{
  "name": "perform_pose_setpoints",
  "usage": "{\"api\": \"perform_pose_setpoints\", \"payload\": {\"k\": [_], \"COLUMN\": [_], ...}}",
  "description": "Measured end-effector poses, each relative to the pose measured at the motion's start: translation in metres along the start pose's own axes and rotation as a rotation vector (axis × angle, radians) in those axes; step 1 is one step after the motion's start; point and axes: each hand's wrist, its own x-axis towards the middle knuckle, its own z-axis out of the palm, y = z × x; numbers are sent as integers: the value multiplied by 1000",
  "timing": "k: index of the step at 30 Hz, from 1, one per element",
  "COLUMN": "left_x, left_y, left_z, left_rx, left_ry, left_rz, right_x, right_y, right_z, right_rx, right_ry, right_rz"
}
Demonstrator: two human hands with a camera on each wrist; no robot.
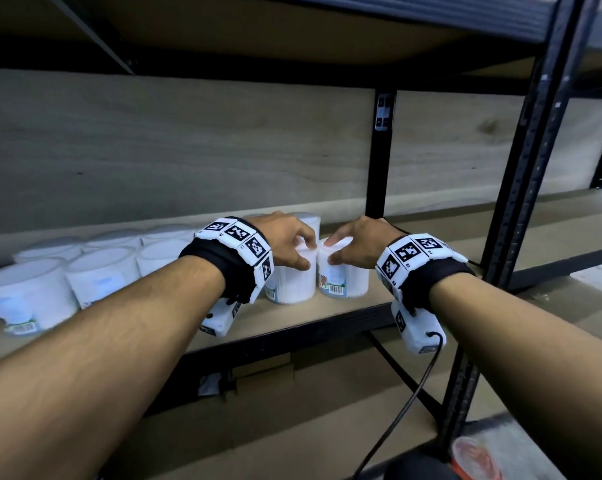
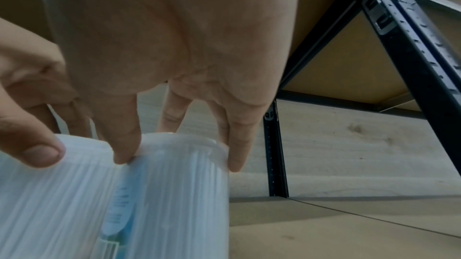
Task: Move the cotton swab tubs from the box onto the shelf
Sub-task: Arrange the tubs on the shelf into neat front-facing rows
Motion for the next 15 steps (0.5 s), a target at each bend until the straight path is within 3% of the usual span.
{"api": "perform_pose_setpoints", "payload": {"k": [15], "left_x": [-29], "left_y": [13], "left_z": [-5], "left_rx": [-43], "left_ry": [-14], "left_rz": [63], "right_x": [-28], "right_y": [8], "right_z": [-14], "right_rx": [44], "right_ry": [-37], "right_rz": [12]}}
